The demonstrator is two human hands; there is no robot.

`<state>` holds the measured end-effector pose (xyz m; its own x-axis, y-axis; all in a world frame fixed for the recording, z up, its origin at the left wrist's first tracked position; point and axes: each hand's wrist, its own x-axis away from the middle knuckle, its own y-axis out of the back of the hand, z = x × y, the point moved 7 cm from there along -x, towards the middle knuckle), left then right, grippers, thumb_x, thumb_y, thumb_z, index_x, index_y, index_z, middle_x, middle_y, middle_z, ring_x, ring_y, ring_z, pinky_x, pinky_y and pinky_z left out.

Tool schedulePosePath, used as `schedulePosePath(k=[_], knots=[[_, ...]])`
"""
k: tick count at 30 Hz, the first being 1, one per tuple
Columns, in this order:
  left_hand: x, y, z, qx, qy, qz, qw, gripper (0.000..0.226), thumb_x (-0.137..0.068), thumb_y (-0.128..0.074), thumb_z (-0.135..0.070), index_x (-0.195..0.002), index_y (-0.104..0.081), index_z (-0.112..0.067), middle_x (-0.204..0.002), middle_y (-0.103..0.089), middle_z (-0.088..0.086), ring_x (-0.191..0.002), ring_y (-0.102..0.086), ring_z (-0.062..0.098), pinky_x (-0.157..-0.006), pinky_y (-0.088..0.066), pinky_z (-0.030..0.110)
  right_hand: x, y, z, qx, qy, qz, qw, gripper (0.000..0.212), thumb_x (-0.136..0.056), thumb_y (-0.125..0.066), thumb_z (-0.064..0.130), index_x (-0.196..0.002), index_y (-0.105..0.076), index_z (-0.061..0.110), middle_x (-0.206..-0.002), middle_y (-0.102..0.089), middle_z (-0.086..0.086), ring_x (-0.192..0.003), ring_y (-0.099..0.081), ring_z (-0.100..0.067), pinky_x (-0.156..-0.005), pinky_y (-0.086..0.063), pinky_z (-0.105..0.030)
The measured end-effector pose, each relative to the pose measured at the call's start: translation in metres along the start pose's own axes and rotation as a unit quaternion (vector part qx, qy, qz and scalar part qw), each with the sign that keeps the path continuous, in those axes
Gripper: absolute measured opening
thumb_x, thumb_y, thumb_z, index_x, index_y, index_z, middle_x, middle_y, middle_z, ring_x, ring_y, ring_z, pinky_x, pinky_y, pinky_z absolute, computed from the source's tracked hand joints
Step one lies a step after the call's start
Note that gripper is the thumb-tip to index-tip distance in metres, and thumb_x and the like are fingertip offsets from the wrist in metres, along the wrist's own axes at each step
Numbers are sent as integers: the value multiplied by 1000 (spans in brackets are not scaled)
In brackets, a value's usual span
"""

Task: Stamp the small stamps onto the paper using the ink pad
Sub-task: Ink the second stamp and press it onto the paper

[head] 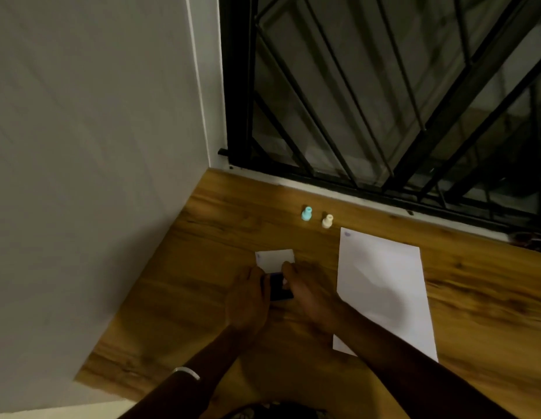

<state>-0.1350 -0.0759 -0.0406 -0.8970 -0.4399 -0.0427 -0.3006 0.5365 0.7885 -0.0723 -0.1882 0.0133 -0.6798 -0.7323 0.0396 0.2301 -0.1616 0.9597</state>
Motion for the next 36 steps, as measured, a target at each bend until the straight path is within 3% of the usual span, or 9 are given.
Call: schedulePosePath(k=[2,4,8,13,19,24,29,33,36], knots=[[0,-1,1,0,4,-4,1000,25,-100,-34,-36,-107,-54,-24,-107,-57,-2,-88,-57,16,-74,-53,35,4,5,0,21,29,-14,999,24,-86,-59,29,-104,-49,16,-102,-62,-7,-95,-56,-26,-77,-39,-35],[0,-1,2,8,4,-18,1000,24,-100,-35,-36,-105,-54,-23,-105,-58,0,-86,-57,17,-69,-49,32,5,14,-10,-3,1,-32,999,22,-84,-57,36,-99,-52,20,-103,-62,-5,-95,-55,-23,-73,-39,-31],[0,1,-3,45,-19,-32,998,18,-100,-33,-41,-99,-47,-30,-96,-55,-3,-80,-56,15,-65,-51,35,7,30,-51,37,-69,-44,996,19,-87,-53,11,-105,-57,13,-102,-62,-10,-94,-58,-31,-79,-45,-42],[-14,-8,-53,61,-93,-30,993,14,-96,-46,-37,-99,-54,-26,-103,-57,-4,-83,-57,11,-65,-55,31,19,52,-109,67,-132,-72,986,39,-83,-67,11,-119,-50,13,-112,-68,-9,-105,-61,-29,-90,-48,-42],[-27,-57,-139,-33,-228,31,973,38,-95,-40,-51,-120,-53,-24,-117,-62,2,-104,-59,19,-84,-53,33,10,74,-158,54,-168,-103,979,36,-81,-67,3,-114,-53,9,-104,-72,-8,-101,-64,-32,-85,-51,-46],[-40,-101,-166,-134,-231,79,960,62,-92,-36,-62,-134,-44,-19,-117,-63,10,-101,-62,25,-80,-54,37,-9,69,-180,74,-164,-94,979,44,-81,-65,2,-122,-50,10,-107,-71,-7,-101,-61,-34,-82,-47,-43],[-44,-127,-161,-200,-205,119,951,75,-89,-40,-64,-143,-35,-13,-137,-52,20,-119,-55,36,-95,-48,46,-21,56,-189,88,-165,-79,979,42,-80,-63,-1,-117,-51,14,-111,-68,-9,-100,-58,-34,-82,-44,-42],[-40,-129,-155,-262,-219,105,934,80,-78,-51,-71,-135,-51,-14,-124,-64,15,-106,-65,30,-83,-55,39,-28,53,-198,96,-173,-73,978,42,-81,-57,-2,-119,-50,13,-110,-67,-12,-99,-56,-34,-83,-41,-41],[-38,-131,-157,-266,-231,99,931,80,-78,-50,-72,-133,-53,-14,-122,-66,14,-104,-66,28,-81,-56,38,-34,53,-202,103,-178,-64,976,40,-83,-55,0,-121,-49,12,-112,-65,-13,-103,-54,-35,-86,-41,-42]])
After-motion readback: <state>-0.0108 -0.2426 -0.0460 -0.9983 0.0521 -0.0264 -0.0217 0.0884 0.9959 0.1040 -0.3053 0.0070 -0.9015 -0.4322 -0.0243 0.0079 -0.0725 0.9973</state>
